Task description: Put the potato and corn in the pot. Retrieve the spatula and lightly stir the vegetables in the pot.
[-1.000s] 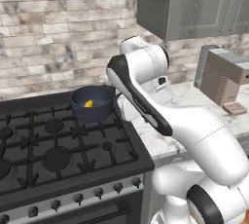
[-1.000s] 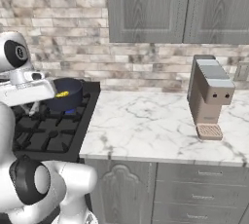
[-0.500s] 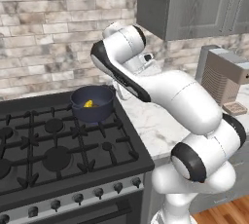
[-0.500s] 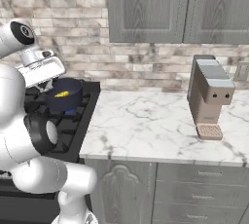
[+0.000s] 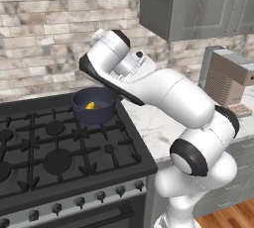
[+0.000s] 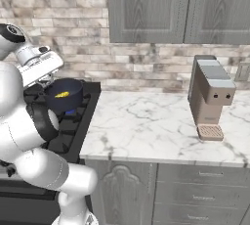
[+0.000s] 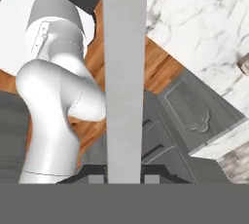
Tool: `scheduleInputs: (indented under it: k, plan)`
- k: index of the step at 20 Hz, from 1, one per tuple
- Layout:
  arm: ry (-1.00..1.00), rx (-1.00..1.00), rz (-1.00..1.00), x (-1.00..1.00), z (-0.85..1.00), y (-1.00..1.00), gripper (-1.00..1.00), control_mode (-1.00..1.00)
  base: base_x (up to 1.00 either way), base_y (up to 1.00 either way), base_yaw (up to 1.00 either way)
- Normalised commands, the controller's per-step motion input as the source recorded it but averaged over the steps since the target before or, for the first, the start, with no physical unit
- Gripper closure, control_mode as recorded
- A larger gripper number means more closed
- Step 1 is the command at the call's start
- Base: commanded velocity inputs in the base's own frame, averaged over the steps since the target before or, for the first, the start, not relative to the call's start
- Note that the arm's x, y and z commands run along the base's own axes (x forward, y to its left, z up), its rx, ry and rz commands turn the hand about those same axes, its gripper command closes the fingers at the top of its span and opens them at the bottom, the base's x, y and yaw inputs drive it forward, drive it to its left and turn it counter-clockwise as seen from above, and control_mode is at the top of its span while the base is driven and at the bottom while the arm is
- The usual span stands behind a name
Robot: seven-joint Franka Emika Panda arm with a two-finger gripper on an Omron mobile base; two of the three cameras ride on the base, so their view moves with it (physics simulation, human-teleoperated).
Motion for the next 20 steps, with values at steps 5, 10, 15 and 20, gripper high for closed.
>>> scheduleInputs:
  k: [5,10,15,20]
  plan:
    - [0.0,-0.07,0.03,0.0,-0.22,-0.08,1.0,-1.0,0.0,0.0,0.0]
    - [0.0,0.0,0.0,0.44,0.0,-0.08,1.0,-1.0,0.0,0.0,0.0]
    - [0.37,-0.12,0.0,0.48,0.03,0.04,1.0,-1.0,0.0,0.0,0.0]
    - [0.31,-0.12,0.0,0.38,0.0,0.01,1.0,-1.0,0.0,0.0,0.0]
